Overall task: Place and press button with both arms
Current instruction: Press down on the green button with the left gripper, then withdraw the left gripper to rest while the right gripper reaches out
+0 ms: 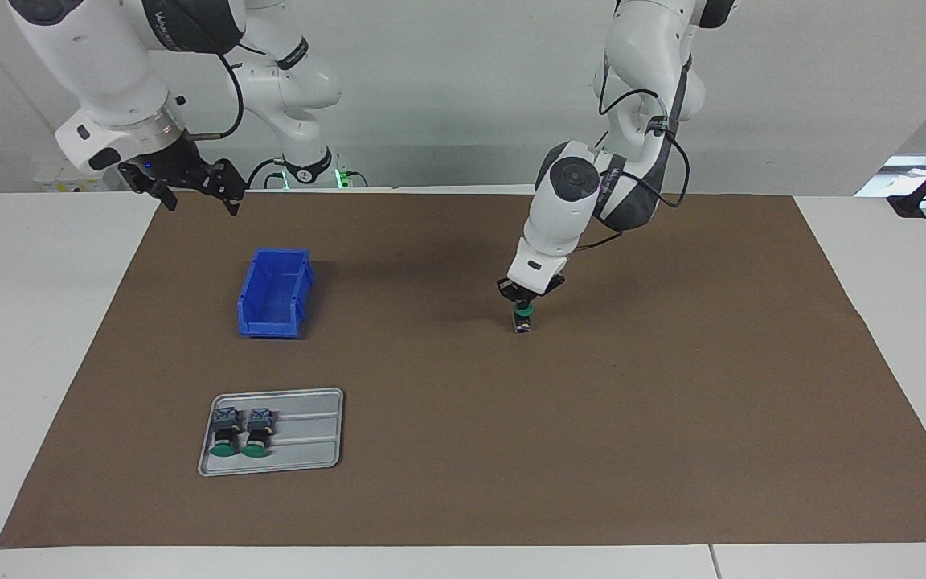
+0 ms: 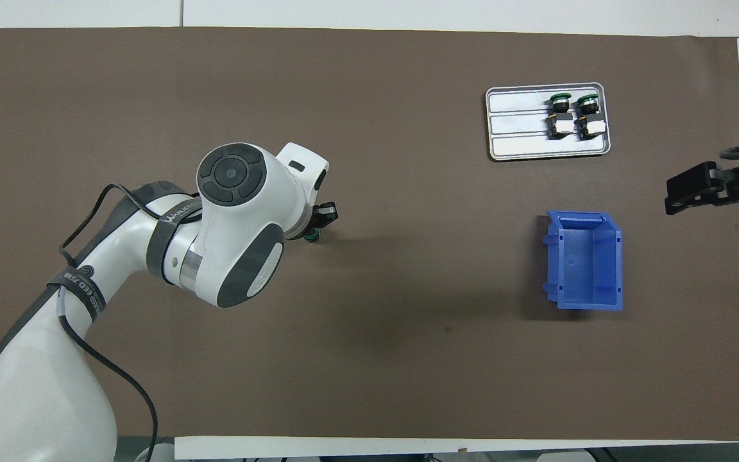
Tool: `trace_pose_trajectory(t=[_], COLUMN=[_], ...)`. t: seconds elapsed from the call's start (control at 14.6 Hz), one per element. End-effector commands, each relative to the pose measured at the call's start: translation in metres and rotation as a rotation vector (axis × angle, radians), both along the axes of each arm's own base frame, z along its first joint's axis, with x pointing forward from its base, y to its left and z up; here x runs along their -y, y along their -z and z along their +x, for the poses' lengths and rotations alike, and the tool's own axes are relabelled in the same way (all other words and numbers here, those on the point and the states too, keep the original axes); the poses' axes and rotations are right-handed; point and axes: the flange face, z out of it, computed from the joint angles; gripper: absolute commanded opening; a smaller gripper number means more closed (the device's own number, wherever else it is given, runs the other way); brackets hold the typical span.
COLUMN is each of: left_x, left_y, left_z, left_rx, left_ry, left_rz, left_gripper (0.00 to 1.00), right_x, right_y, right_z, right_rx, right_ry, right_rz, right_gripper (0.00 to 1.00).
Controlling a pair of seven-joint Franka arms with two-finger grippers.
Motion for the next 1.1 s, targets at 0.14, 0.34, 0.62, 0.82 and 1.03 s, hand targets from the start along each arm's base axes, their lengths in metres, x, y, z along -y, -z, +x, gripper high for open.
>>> trace_pose_trajectory(t=[0.14, 0.34, 0.62, 0.82, 1.03], left_x=[-0.008, -0.031, -0.084, -0.149, -0.23], left_y=[-0.023, -0.067, -0.101, -0.129, -0.154], left_z=[0.008, 0.028, 0.04, 0.046, 0.052], left_rx=[0.002, -0.034, -0.078, -0.108, -0.123], left_ry=[-0.02, -0.05, -0.065, 0.007, 0.072], left_rz=[-0.009, 0.008, 0.034, 0.04, 0.032], left_gripper=[0.16, 0.39, 0.77, 0.86, 0.91], right_x=[0.003, 0.003, 0.003, 0.003, -0.005], right_y=[-0.001, -0.001, -0.001, -0.001, 0.001], right_z=[-0.004, -0.004, -0.004, -0.004, -0.01], right_rx=[0.01, 0.01, 0.01, 0.01, -0.032], right_ry=[-0.014, -0.014, -0.014, -0.014, -0.031], right_rz=[0.004, 0.002, 0.004, 0.004, 0.004], right_gripper=[1.0, 1.0, 1.0, 1.0, 1.0])
